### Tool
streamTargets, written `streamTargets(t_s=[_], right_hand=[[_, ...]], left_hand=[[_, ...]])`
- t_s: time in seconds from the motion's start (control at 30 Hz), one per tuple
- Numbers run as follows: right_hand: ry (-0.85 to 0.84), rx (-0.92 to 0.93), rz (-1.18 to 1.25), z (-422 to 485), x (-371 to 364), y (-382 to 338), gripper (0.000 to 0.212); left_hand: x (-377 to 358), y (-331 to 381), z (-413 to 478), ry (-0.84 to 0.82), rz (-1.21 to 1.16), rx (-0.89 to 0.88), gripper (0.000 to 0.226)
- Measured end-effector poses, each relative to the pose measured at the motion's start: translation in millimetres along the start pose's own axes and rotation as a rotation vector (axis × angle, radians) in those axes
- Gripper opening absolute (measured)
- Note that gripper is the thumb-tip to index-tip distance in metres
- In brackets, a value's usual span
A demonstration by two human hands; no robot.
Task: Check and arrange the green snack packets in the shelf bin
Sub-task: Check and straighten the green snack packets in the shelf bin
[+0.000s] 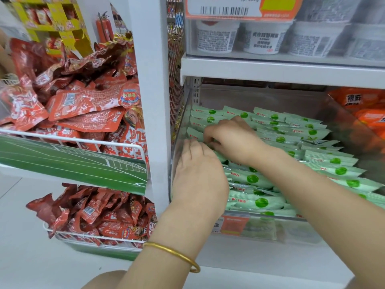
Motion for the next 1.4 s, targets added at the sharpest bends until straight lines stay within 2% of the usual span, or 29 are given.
streamTargets(t_s=[0.1,0.2,0.3,0.37,0.5,0.67,0.8,0.9,1.03,1.13,1.4], right_hand=[[-0.004,-0.026,0.099,-2,6,6,0.017],[0.151,-0.121,0.296,-12,20,20,0.035],[0.320,-0.219,0.413,-23,28,34,0.028],[0.351,-0.270,0.428,-28,27,42,0.026],[0.307,-0.308,0.464,-25,20,49,0.027],[0.162,-0.318,0.419,-4,9,47,0.018],[0.014,-0.280,0.215,13,5,37,0.017],[-0.028,-0.254,0.089,21,7,30,0.016],[-0.005,-0.274,0.064,25,5,27,0.006],[0.034,-0.290,0.040,25,5,27,0.014],[0.171,-0.348,0.147,21,11,32,0.015]], left_hand=[[0,1,2,-0.005,-0.013,-0.009,0.064],[1,1,11,0.029,-0.007,-0.024,0.062],[-1,1,26,0.028,-0.004,-0.037,0.059],[-5,0,34,0.006,0.012,-0.045,0.058],[-11,0,38,-0.054,0.062,-0.029,0.060],[-13,1,39,-0.098,0.113,-0.011,0.060],[-13,1,38,-0.081,0.122,-0.016,0.059],[-11,1,37,-0.053,0.085,-0.013,0.059],[-12,0,36,-0.056,0.093,-0.014,0.059],[-11,1,34,-0.052,0.118,-0.012,0.059],[-8,3,29,-0.051,0.128,-0.012,0.058]])
Point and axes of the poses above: each hand's wrist, its own z-axis towards the middle knuckle, its own x-axis out of the back of the hand, y = z × x, the point moved 6 cm from there along z, towards the middle knuckle, and after that the axes turned 4 degrees about -z, right-handed, at the moved point
